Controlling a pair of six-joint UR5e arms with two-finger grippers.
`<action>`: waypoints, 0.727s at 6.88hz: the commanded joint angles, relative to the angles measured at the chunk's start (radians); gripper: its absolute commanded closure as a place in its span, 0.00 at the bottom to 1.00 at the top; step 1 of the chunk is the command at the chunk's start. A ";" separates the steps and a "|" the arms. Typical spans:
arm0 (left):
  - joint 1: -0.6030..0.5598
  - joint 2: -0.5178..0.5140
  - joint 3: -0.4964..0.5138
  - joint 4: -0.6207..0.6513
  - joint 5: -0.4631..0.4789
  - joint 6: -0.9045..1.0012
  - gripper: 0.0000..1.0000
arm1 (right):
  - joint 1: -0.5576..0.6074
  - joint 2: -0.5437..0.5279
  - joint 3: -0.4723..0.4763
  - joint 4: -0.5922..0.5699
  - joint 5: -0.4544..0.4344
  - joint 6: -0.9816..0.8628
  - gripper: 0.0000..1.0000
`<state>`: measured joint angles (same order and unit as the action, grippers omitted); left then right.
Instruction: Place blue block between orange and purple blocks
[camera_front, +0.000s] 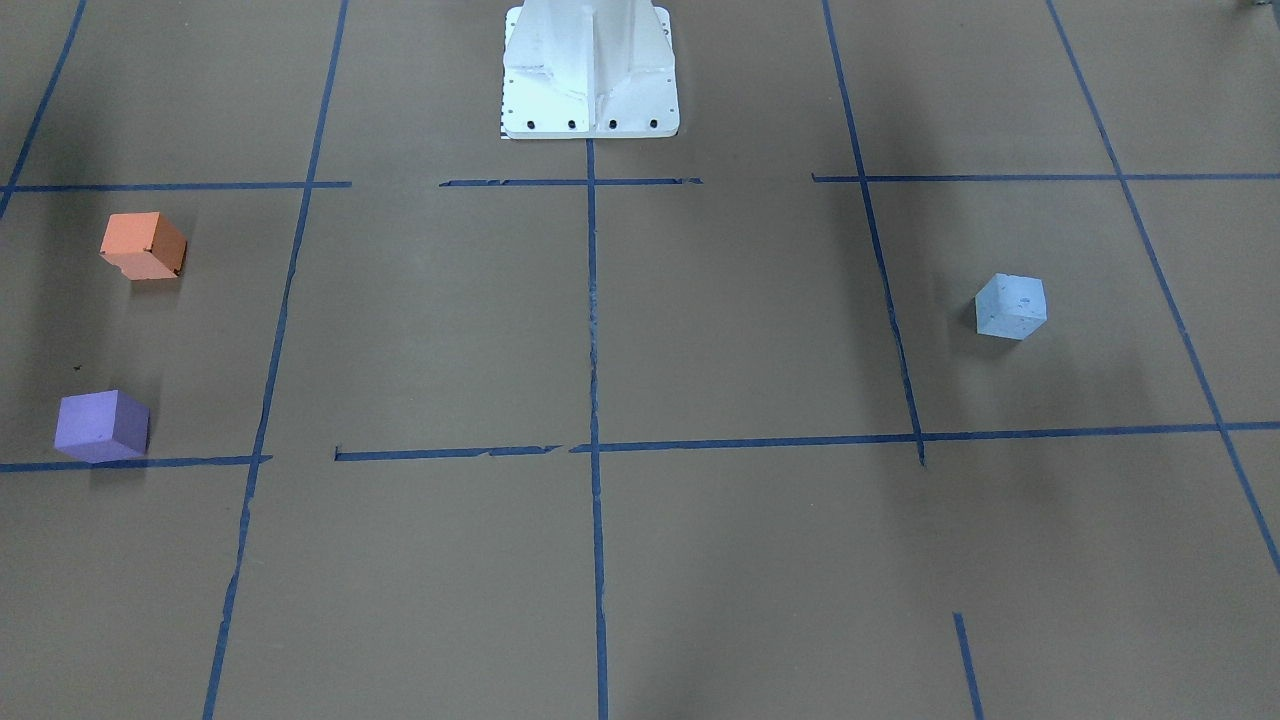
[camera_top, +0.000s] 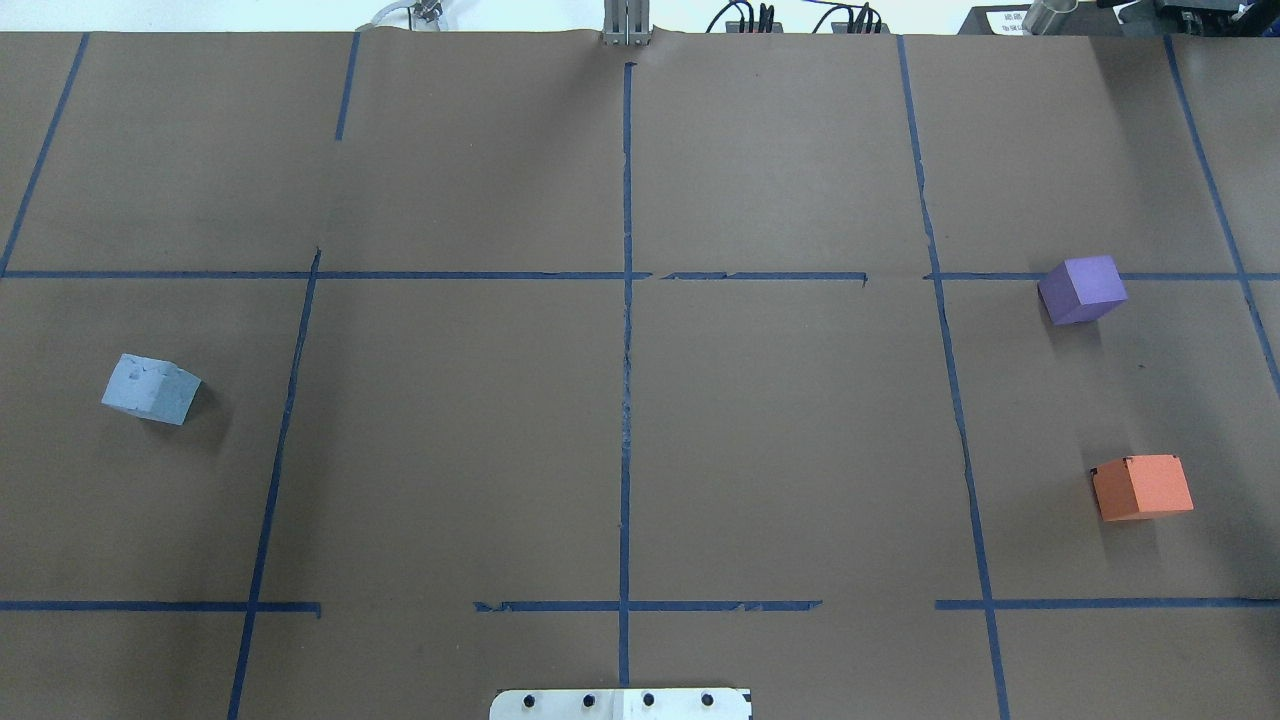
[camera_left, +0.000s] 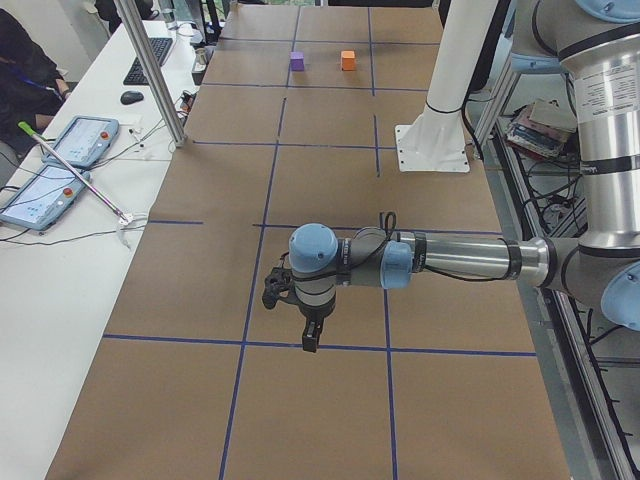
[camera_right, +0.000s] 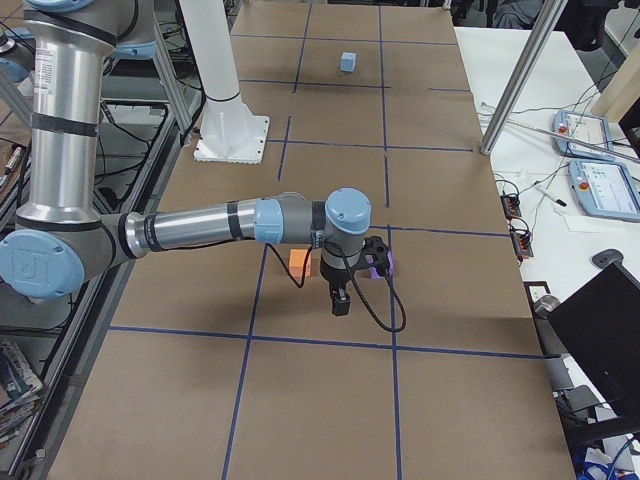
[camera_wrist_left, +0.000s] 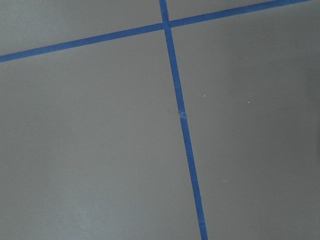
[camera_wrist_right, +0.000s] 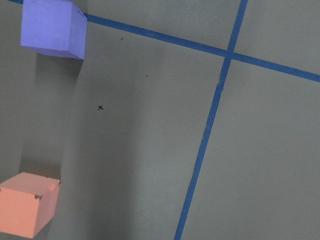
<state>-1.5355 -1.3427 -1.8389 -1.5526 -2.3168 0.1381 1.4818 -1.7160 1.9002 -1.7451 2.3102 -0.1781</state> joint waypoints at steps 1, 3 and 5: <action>0.000 0.002 0.001 -0.003 -0.001 0.002 0.00 | 0.000 -0.001 0.002 0.001 0.000 0.000 0.00; 0.012 -0.006 0.015 -0.007 0.000 0.000 0.00 | 0.000 0.007 0.003 0.002 0.002 0.000 0.00; 0.020 -0.083 0.024 -0.114 -0.003 -0.006 0.00 | -0.001 0.018 0.002 0.007 0.002 0.003 0.00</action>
<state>-1.5199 -1.3737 -1.8299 -1.5963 -2.3211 0.1347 1.4809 -1.7050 1.9032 -1.7396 2.3117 -0.1765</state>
